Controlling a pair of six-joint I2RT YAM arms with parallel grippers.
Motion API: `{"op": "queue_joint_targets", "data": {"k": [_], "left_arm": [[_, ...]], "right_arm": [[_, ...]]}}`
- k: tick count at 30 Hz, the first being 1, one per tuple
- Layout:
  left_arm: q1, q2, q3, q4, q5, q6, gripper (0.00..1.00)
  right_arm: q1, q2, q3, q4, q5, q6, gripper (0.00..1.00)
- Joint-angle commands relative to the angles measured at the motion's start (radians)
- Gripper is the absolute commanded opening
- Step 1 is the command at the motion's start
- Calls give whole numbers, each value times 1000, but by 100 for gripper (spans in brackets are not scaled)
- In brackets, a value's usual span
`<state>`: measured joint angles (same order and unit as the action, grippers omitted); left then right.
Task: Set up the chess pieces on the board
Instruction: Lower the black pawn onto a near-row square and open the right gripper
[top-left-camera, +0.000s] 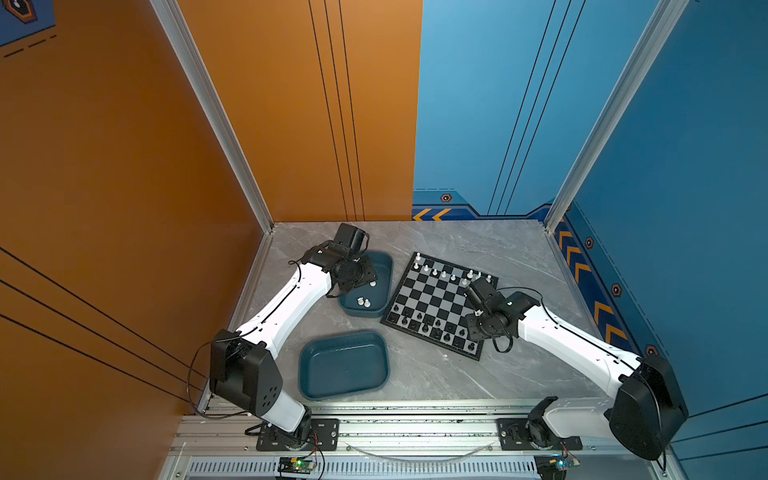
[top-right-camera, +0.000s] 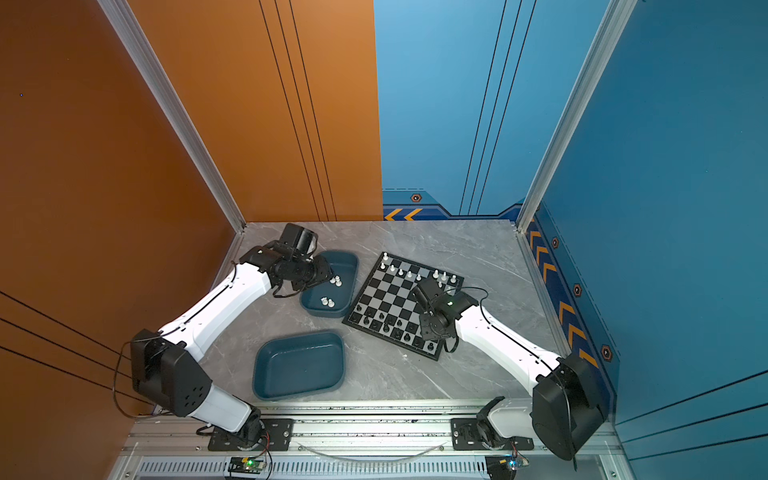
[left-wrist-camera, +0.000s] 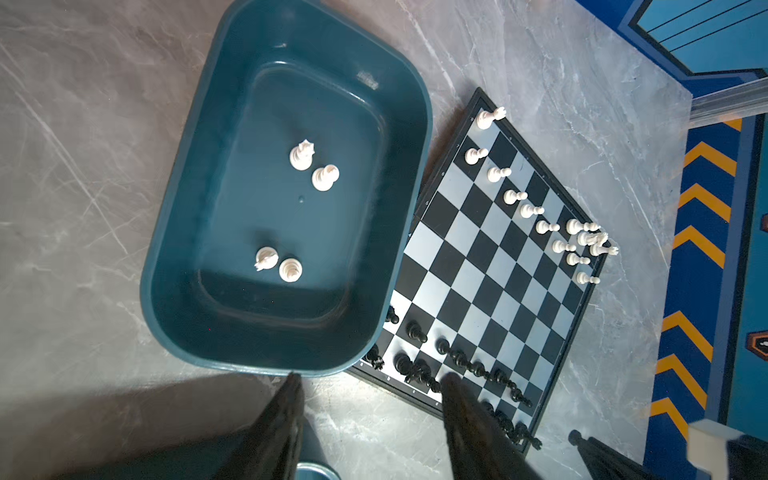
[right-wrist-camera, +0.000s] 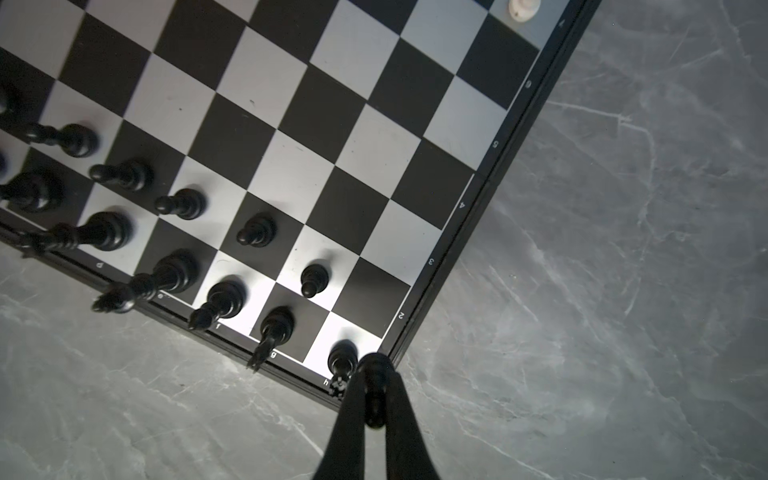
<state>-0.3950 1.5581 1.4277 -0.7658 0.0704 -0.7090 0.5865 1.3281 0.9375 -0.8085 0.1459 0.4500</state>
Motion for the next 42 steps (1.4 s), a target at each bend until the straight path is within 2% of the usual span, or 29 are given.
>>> {"op": "queue_joint_targets", "data": {"k": [1, 7, 33, 35, 40, 42], "left_arm": [[-5, 24, 42, -9, -9, -4, 55], [-4, 52, 65, -13, 0, 4, 55], [16, 52, 85, -42, -9, 13, 53], [15, 51, 85, -43, -9, 11, 53], [14, 54, 83, -41, -11, 9, 53], [12, 56, 82, -42, -12, 8, 52]], "right_arm": [[-13, -8, -37, 62, -28, 33, 6], [-16, -1, -96, 119, -48, 53, 6], [-56, 107, -122, 198, -77, 19, 7], [-58, 105, -130, 201, -75, 19, 11], [-63, 101, -131, 198, -85, 18, 30], [-63, 91, -128, 195, -85, 18, 33]]}}
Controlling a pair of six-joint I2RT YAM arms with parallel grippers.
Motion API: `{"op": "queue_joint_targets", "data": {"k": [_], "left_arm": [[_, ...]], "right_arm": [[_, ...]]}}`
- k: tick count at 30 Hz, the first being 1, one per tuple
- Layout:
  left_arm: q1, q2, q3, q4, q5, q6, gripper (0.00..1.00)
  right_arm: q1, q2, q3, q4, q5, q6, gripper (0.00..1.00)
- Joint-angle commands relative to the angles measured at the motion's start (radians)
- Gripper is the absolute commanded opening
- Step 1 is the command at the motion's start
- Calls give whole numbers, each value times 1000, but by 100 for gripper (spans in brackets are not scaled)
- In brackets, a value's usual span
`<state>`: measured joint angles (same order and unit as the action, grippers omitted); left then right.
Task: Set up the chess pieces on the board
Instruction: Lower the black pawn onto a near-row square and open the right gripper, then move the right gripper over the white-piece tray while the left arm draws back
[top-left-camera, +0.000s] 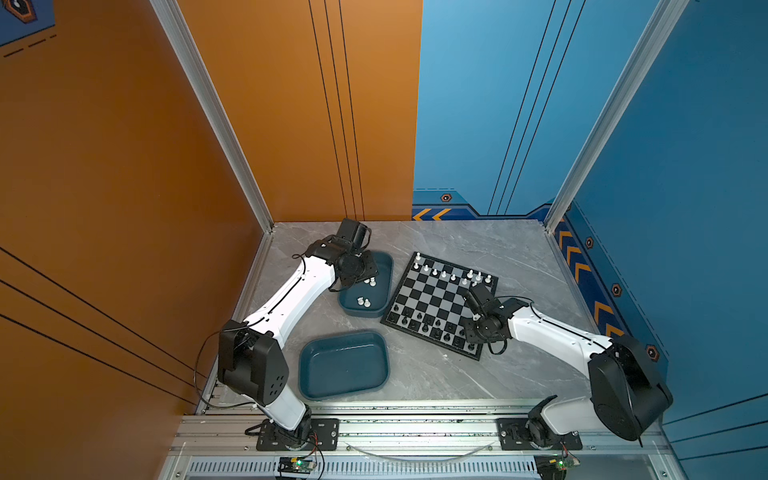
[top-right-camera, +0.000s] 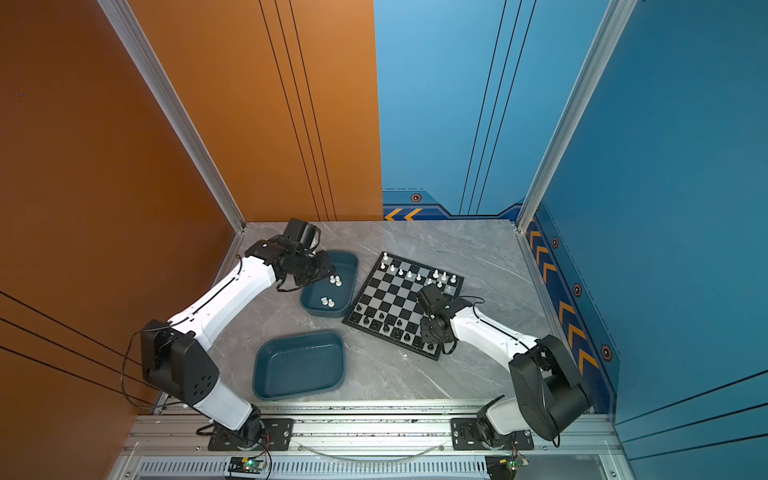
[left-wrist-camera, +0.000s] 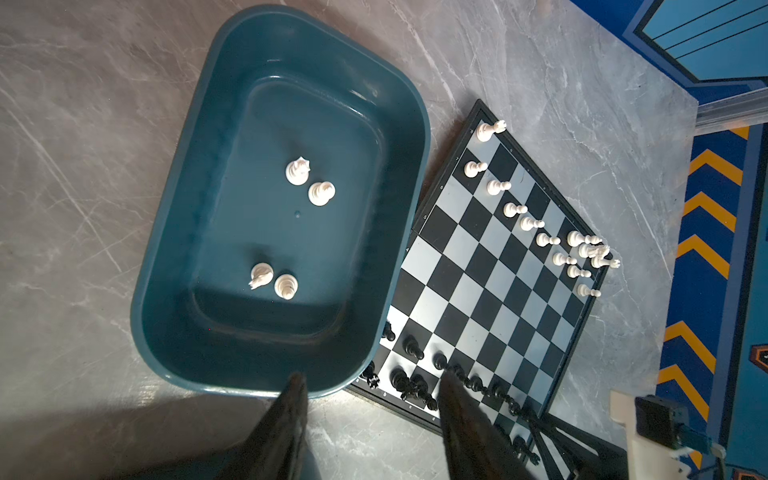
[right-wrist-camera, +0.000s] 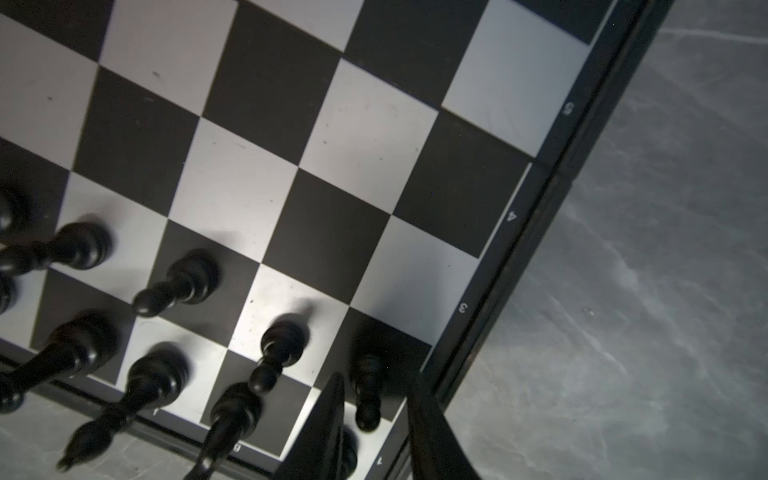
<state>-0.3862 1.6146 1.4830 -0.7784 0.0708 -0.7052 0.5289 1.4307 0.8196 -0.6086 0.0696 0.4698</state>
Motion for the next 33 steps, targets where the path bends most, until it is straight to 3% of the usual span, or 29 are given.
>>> {"op": "queue_joint_targets", "data": {"k": [1, 17, 23, 33], "left_arm": [[3, -3, 26, -29, -14, 3, 52], [-11, -11, 54, -28, -47, 7, 55], [-14, -63, 14, -27, -89, -11, 55], [-23, -205, -139, -30, -169, -31, 57]], "right_arm": [[-6, -20, -9, -9, -10, -3, 35], [-24, -174, 185, -173, 43, -65, 44], [-39, -126, 378, -240, 29, -129, 44], [3, 78, 652, -232, -103, -194, 38]]}}
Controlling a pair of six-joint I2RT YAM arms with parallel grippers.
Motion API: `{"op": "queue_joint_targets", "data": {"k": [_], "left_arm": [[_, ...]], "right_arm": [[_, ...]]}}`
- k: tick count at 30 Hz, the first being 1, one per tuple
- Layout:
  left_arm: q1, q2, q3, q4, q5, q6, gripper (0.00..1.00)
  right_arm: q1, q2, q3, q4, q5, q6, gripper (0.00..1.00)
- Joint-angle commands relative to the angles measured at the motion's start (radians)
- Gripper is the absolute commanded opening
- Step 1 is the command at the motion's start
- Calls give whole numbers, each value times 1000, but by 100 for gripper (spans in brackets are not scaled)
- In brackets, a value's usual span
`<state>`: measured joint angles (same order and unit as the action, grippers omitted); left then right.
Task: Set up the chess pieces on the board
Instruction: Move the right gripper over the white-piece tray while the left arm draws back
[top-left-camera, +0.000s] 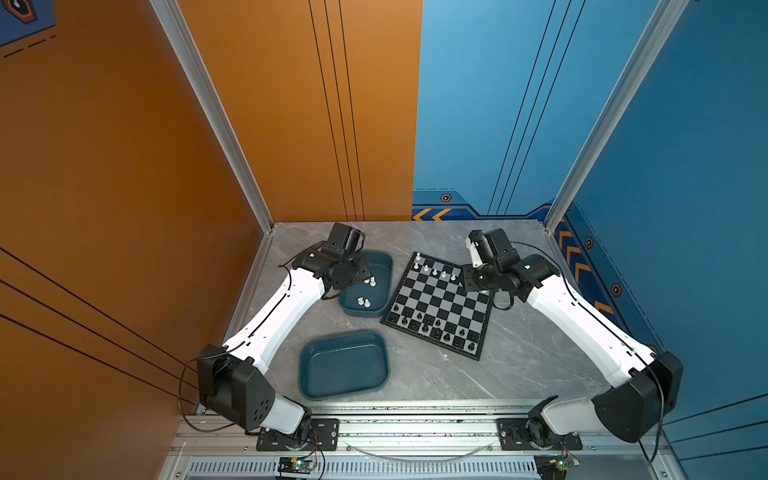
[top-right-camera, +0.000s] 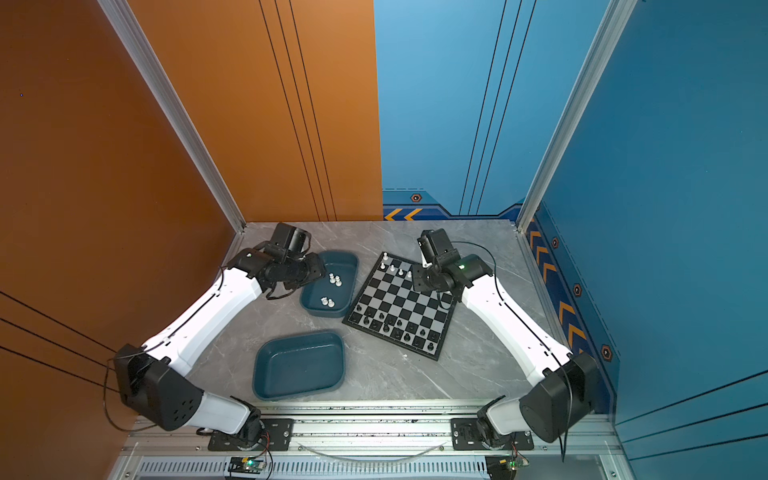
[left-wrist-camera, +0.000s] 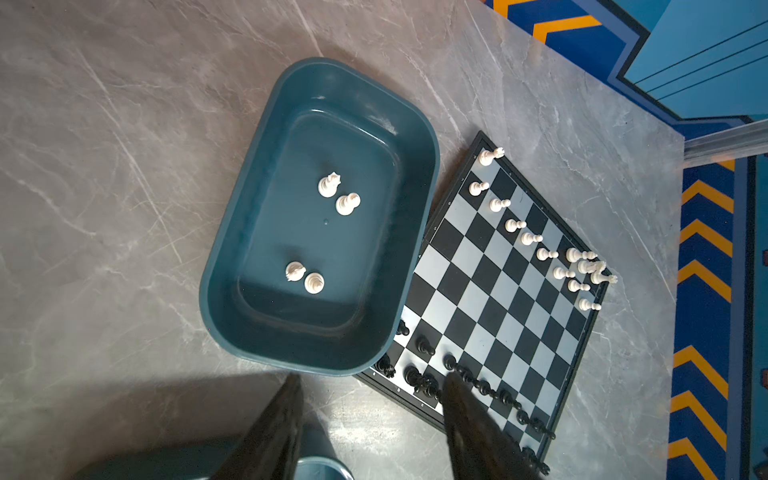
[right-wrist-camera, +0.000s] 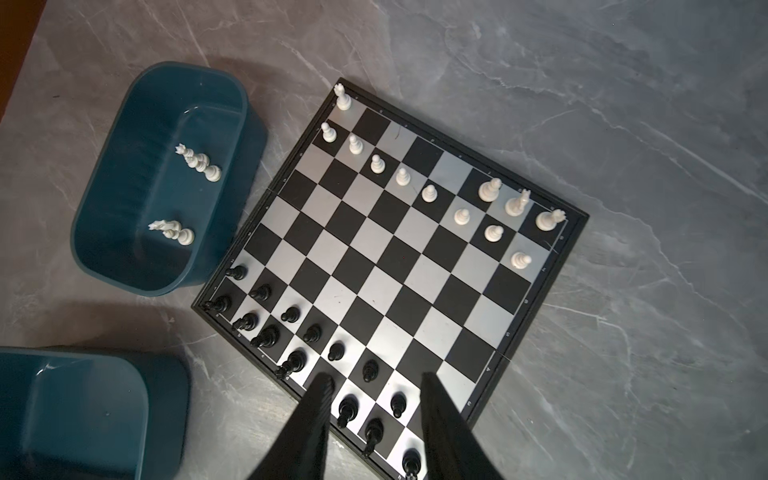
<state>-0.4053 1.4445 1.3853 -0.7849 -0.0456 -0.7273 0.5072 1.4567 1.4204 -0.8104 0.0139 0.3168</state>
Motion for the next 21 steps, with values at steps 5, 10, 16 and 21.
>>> {"op": "queue_joint_targets", "data": {"k": [5, 10, 16, 21], "left_arm": [[63, -29, -73, -23, -27, 23, 59], [185, 91, -3, -24, 61, 94, 57], [267, 260, 130, -30, 152, 166, 55], [319, 313, 146, -19, 193, 205, 54]], "right_arm": [[90, 193, 177, -13, -44, -44, 37], [153, 389, 368, -38, -60, -42, 37], [245, 638, 618, -42, -77, -67, 38], [276, 833, 816, -47, -104, -68, 44]]}}
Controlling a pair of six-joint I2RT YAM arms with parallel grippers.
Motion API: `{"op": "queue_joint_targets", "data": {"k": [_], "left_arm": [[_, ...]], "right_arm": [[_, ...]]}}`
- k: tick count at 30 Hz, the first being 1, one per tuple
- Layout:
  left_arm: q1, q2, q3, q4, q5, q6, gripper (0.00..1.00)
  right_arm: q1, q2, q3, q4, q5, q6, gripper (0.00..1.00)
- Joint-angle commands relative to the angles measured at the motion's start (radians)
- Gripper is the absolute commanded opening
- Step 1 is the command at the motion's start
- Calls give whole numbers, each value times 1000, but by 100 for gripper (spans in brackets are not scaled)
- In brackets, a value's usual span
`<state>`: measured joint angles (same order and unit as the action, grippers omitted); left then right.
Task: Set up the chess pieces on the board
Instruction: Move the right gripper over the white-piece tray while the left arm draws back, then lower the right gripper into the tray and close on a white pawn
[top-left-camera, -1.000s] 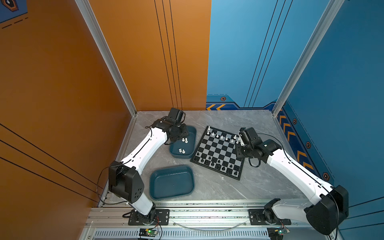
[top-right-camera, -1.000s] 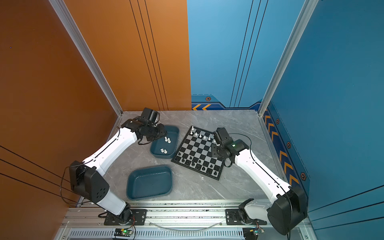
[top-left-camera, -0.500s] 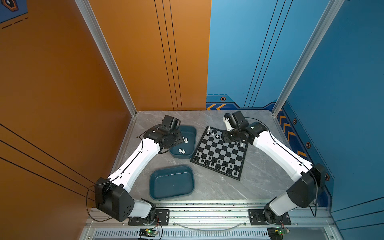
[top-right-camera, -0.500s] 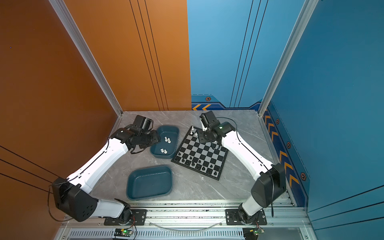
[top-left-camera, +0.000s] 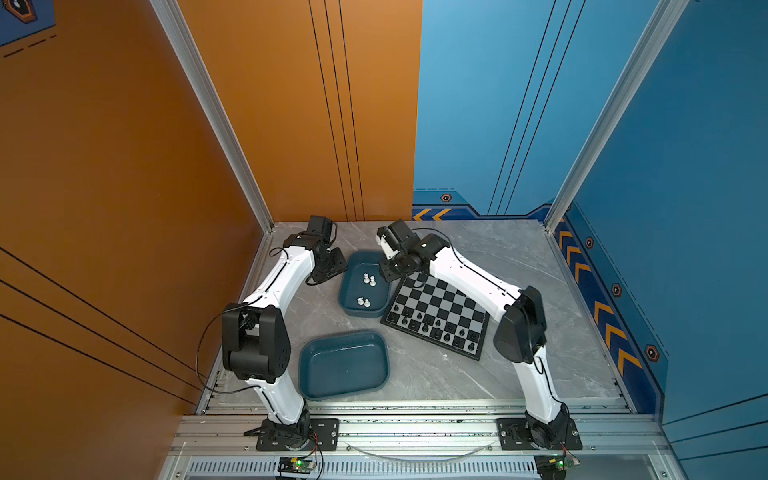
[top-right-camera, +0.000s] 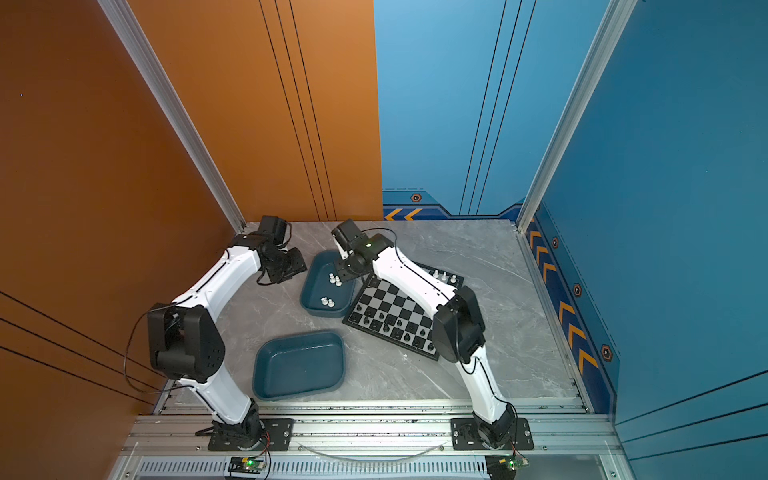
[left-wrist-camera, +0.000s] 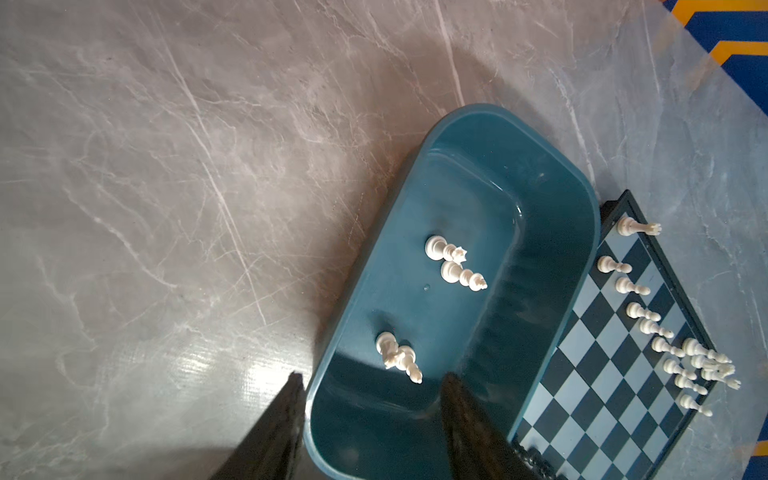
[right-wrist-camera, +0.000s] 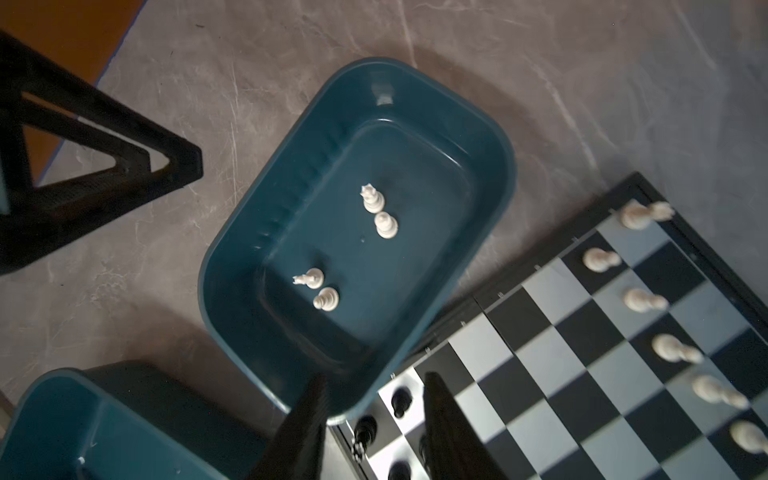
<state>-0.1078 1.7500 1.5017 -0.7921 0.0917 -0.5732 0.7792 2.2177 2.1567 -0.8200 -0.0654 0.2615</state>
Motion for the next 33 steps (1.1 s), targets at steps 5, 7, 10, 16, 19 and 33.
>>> {"op": "queue_joint_targets", "data": {"k": [5, 7, 10, 16, 19, 33], "left_arm": [[65, -9, 15, -7, 94, 79, 54], [79, -19, 16, -9, 97, 85, 54], [96, -28, 18, -8, 119, 85, 54], [118, -60, -3, -8, 135, 97, 54], [139, -67, -10, -7, 150, 102, 53], [171, -72, -15, -7, 177, 109, 52]], "right_arm": [[16, 195, 198, -40, -20, 4, 45], [16, 224, 218, -34, -15, 14, 45], [16, 258, 241, -20, -11, 19, 46], [14, 329, 302, -8, 19, 18, 43], [12, 347, 317, -8, 37, 22, 39], [-9, 389, 346, 5, 38, 22, 33]]}}
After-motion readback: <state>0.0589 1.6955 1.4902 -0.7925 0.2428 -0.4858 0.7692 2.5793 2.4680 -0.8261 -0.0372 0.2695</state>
